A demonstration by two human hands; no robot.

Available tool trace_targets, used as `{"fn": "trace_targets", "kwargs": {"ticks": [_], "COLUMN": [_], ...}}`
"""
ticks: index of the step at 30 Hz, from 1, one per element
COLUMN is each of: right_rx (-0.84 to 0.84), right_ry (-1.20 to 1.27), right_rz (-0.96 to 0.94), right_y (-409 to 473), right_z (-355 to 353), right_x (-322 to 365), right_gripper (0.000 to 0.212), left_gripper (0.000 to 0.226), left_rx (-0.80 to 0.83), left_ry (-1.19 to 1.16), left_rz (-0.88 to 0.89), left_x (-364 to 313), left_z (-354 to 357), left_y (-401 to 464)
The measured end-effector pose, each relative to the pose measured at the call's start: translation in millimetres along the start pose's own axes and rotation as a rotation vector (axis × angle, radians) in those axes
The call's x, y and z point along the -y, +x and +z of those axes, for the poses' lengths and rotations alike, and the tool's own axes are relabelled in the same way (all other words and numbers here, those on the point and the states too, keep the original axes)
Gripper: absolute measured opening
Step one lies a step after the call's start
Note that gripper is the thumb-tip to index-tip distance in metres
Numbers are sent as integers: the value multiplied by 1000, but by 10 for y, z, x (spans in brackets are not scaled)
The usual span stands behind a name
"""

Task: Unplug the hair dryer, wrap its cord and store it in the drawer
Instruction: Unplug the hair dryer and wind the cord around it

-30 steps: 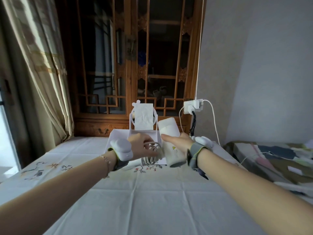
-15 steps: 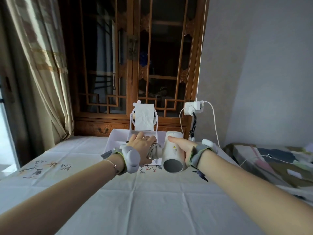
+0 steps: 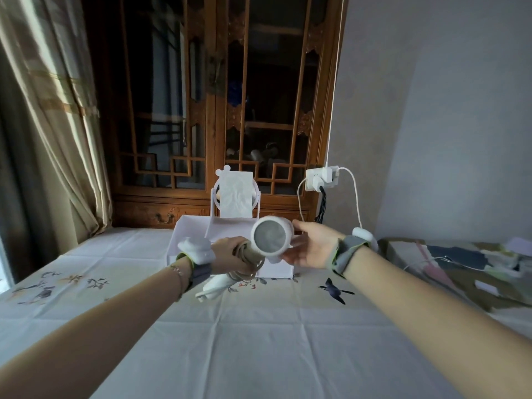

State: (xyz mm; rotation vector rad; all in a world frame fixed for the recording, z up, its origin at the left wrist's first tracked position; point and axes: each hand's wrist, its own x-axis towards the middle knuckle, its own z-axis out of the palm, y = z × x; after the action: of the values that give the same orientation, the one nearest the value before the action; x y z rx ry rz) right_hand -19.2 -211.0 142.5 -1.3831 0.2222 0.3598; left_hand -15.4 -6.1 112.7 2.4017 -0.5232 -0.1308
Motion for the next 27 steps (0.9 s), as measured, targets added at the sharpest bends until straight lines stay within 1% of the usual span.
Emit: {"fn": "trace_targets", "kwargs": {"ticks": [3, 5, 6, 8, 10, 11, 13, 17, 20, 23, 24, 27], "right_rx": [14, 32, 26, 19, 67, 91, 125, 189, 212, 193, 197, 185], "right_ry": [6, -32, -74, -189, -310, -354, -374, -324, -317, -226, -229, -283], "right_rz": [-63, -108, -120, -95, -60, -58, -82, -119, -165, -339, -387, -460], "right_y": [16, 22, 37, 62, 91, 105, 135, 177, 208, 231, 246, 230], "right_z": [5, 21, 27, 50, 81, 102, 146, 159, 173, 211, 189, 94], "right_x": [-21, -27, -41, -87, -160, -199, -262, -305, -376, -450, -458, -435], "right_gripper": [22, 18, 19, 24, 19, 17, 17, 15, 15, 28, 33, 54], "left_gripper": [25, 39, 40, 27, 12, 10, 9, 7, 28, 42, 47, 48], "left_rx": [-32, -31, -13, 33, 52, 53, 67, 102, 107, 106, 111, 125], "left_ry": [-207, -381, -490, -695, -833, -877, -933, -1001, -1077, -1128, -1131, -1126], "left_rz": [-42, -76, -83, -82, -69, -54, -12, 89, 137, 140, 136, 113], "left_x": [48, 76, 81, 85, 30, 3, -23, -35, -27, -65, -75, -89], "left_z": [-3, 13, 15, 37, 57, 66, 78, 93, 143, 213, 222, 273], "left_y": [33, 65, 79, 109, 123, 128, 151, 144, 182, 206, 217, 268]}}
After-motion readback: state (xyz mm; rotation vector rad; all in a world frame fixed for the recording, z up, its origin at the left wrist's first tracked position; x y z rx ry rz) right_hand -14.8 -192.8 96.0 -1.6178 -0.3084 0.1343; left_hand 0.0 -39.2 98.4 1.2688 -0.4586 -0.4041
